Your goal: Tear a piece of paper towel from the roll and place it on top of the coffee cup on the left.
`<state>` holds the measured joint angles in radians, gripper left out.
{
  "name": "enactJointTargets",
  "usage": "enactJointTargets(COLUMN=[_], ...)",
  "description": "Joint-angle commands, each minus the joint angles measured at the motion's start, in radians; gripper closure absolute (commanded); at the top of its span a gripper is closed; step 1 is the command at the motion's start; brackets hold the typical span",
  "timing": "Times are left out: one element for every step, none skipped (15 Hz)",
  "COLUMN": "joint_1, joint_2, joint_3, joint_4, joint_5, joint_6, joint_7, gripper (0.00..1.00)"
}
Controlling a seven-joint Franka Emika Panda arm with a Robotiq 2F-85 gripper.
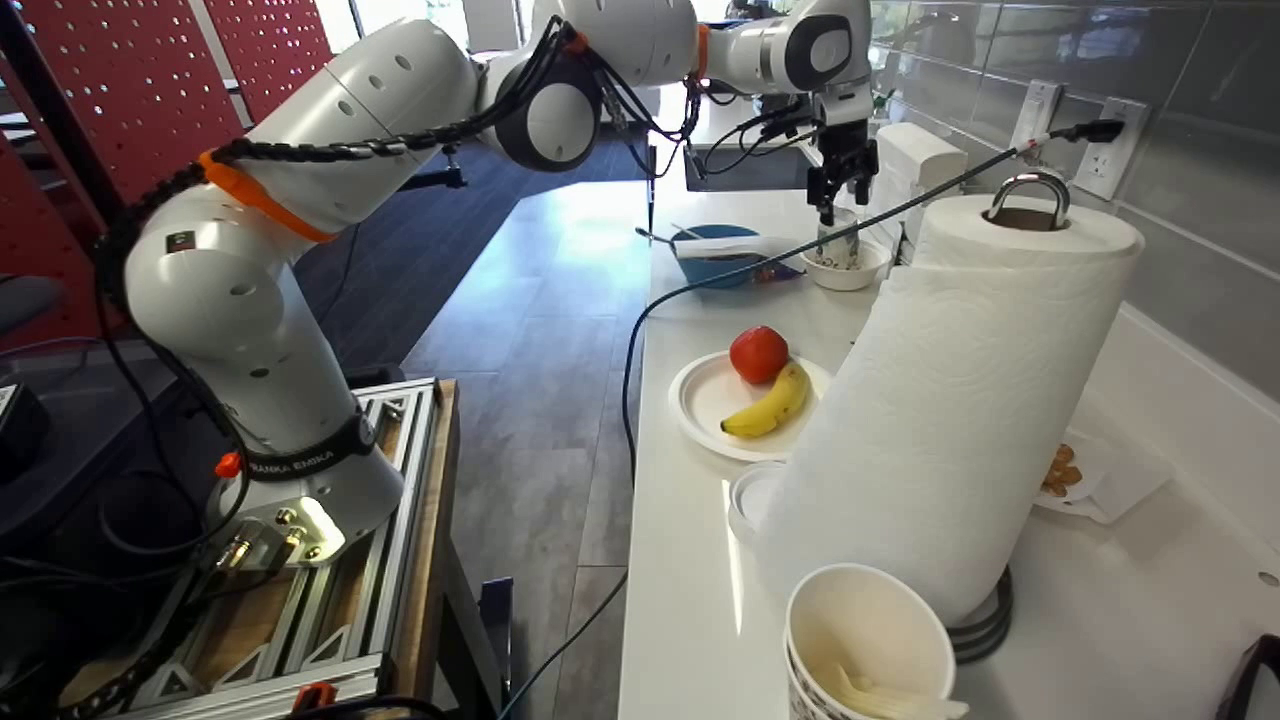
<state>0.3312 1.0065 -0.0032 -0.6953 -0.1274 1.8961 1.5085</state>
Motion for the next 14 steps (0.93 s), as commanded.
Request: enactJointTargets(joint_1=[-0.012,-0.013,-0.015,-0.017,-0.020,-0.021,-0.022,-0.023,-0.024,-0.025,-0.026,-0.026,-0.025,-0.023], joint_2=[0.018,0.017,0.014,0.012,0.006,0.003,0.000,-0.002,-0.002,-0.002,-0.003,-0.005,-0.007,-0.017], joint_3=[0.012,0.012,0.012,0.013,0.016,0.015,0.015,0.016,0.016,0.016,0.015,0.016,0.014,0.015], joint_4=[0.052,0.057,0.062,0.066,0.071,0.077,0.082,0.087,0.092,0.094,0.096,0.096,0.096,0.089], joint_5=[0.022,0.021,0.022,0.022,0.025,0.024,0.023,0.024,0.024,0.025,0.025,0.026,0.023,0.023], joint_6=[-0.038,-0.035,-0.035,-0.032,-0.033,-0.036,-0.037,-0.039,-0.038,-0.038,-0.040,-0.045,-0.053,-0.079], joint_7=[0.001,0.005,0.007,0.006,0.003,0.004,0.004,0.004,0.004,0.004,0.006,0.004,0.005,-0.002], gripper=[0.00,0.00,0.00,0.00,0.00,0.00,0.00,0.00,0.00,0.00,0.00,0.00,0.00,0.00])
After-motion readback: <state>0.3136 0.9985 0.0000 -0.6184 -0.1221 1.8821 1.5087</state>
